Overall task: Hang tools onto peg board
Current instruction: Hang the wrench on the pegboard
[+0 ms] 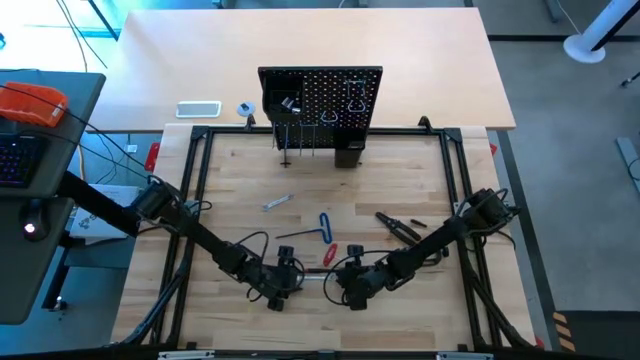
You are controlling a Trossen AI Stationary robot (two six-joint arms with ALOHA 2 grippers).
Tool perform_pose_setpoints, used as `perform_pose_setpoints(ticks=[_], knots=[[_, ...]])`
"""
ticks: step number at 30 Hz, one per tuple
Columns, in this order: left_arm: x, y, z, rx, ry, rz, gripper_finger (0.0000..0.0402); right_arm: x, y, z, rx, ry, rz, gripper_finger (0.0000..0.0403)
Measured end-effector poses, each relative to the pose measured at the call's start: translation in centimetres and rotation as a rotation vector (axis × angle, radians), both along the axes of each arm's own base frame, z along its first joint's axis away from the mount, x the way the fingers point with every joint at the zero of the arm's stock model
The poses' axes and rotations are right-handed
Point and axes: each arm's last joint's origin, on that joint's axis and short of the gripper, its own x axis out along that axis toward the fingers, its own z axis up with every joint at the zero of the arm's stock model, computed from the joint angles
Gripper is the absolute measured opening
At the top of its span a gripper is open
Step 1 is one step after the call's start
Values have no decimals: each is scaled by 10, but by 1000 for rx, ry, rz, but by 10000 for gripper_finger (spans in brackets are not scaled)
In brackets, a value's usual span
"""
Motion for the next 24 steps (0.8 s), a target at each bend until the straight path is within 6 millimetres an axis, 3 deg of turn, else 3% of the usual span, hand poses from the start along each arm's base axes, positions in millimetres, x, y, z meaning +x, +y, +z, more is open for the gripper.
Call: perform_pose_setpoints(ticks=[14,24], knots=[[-1,1,0,11,10,14,202,-4,3,14,33,-11,33,83],[-2,1,-1,-13,18,24,202,1,4,23,21,-91,29,111]])
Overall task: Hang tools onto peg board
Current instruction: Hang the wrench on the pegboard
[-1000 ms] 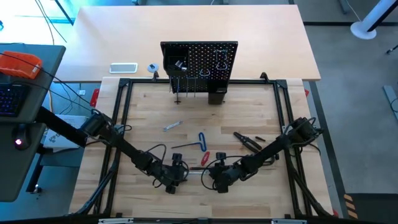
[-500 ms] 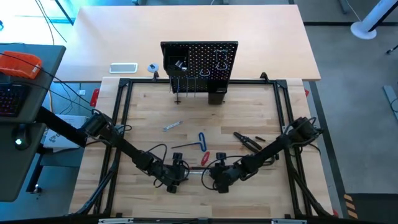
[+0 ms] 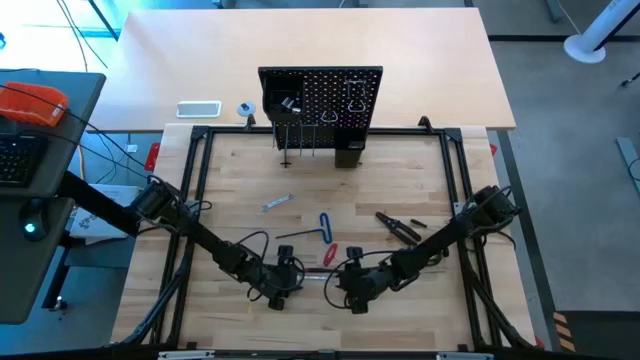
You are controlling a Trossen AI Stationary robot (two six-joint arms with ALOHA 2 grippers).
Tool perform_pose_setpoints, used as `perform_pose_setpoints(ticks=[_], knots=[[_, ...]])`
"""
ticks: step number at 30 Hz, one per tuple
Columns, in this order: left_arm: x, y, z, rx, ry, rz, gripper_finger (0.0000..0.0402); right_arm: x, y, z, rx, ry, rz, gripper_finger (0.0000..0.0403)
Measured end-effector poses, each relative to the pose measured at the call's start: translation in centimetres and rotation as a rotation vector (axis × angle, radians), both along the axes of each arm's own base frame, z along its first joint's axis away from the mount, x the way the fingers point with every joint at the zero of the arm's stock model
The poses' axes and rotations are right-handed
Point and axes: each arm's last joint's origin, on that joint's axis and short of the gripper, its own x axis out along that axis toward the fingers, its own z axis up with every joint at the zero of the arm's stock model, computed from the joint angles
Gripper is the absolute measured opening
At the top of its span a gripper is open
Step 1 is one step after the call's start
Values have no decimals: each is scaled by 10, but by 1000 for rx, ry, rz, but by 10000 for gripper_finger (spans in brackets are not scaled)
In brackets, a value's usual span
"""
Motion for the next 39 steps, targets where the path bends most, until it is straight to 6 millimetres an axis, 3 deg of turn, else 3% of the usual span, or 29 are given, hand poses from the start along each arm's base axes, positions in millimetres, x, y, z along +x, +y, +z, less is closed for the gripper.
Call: perform_pose_setpoints(ticks=[11,24,31,35,39], knots=[[0,0,0,-3,3,-2,202,7,-3,-5,16,-20,-8,107],[0,0,0,-6,6,-6,202,12,-7,-24,49,34,9,26],[0,0,0,-6,7,-7,201,12,-7,-24,51,39,10,8],[0,0,0,-10,10,-12,178,12,-7,-25,51,40,10,7],[-1,-1,-1,-10,26,-33,120,12,-7,-25,51,40,10,7]])
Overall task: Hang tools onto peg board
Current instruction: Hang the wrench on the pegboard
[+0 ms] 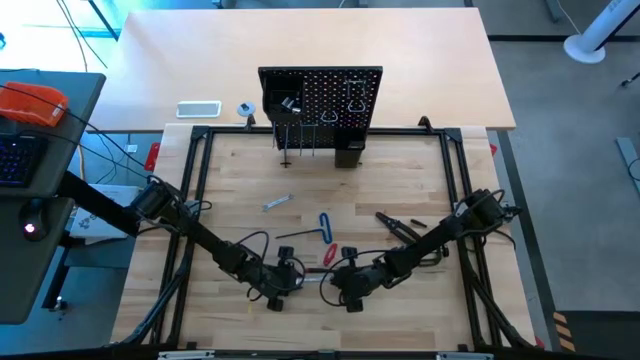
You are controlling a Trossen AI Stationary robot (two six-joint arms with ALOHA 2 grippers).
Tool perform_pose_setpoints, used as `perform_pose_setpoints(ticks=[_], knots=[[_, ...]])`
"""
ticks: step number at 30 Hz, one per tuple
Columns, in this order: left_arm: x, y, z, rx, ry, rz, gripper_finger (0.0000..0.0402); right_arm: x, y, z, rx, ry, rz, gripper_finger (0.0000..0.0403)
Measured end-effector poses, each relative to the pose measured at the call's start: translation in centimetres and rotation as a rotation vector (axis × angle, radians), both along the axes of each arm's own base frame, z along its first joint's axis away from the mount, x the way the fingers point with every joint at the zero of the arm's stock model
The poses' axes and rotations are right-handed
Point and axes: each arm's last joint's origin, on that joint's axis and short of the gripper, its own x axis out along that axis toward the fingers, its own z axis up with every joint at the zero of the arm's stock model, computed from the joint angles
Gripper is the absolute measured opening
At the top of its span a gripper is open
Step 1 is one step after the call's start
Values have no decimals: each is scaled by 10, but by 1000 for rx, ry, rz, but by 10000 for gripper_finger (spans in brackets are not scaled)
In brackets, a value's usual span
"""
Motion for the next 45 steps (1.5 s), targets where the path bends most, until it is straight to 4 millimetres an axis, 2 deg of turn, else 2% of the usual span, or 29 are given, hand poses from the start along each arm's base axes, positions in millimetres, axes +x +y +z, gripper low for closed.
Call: perform_pose_setpoints(ticks=[2,16,22,30,37,45], knots=[[0,0,0,2,7,-6,107,0,0,0,1,1,1,7],[-2,1,6,30,10,-30,107,0,1,1,5,-5,4,8],[-6,4,13,59,19,-44,107,-6,0,15,-25,-6,11,26],[-7,5,17,55,20,-37,107,-15,0,38,-81,-40,-31,74],[-8,5,36,51,-42,-36,107,-26,0,53,-128,-30,-69,105],[-12,7,56,66,-95,-27,107,-42,1,71,-171,-28,-122,108]])
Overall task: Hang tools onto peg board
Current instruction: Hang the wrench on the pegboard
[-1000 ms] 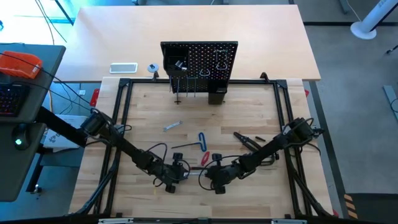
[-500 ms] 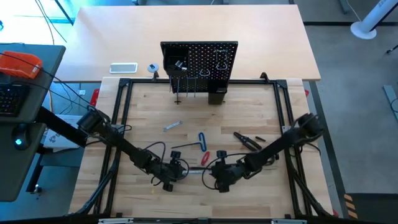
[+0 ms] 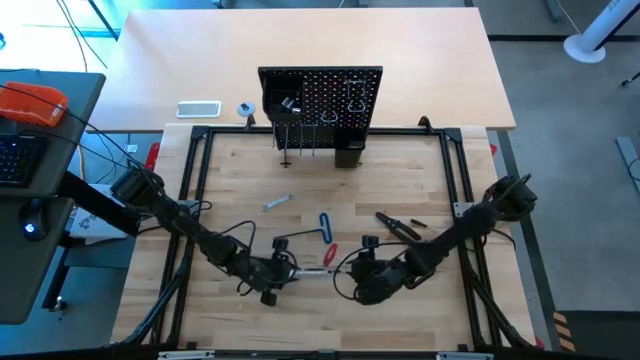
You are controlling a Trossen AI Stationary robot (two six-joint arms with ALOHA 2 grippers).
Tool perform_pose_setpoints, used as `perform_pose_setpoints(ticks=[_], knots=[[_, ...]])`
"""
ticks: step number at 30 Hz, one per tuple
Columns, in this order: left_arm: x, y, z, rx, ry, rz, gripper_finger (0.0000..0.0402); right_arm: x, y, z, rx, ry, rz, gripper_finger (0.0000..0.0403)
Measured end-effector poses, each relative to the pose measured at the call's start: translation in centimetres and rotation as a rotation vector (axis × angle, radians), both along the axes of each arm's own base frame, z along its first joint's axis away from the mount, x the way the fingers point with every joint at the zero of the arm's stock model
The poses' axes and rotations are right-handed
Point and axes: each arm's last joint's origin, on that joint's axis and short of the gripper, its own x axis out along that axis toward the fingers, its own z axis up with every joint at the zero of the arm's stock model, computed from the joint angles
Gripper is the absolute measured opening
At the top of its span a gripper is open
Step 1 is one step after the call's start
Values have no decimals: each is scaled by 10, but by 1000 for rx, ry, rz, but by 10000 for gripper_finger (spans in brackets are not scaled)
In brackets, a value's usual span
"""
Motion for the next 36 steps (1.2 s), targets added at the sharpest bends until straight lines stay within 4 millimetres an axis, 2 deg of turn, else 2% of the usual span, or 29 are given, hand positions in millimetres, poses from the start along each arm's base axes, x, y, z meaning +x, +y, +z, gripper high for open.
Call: perform_pose_setpoints(ticks=[12,18,25,36], knots=[[-3,5,21,38,-88,55,107,-14,5,8,-13,-6,-48,108],[-7,9,32,93,-131,113,107,-16,5,7,1,8,-82,108],[-10,12,43,171,-195,179,107,-14,5,9,5,-52,-132,108],[-11,13,45,203,-205,198,107,-13,6,11,7,-82,-145,108]])
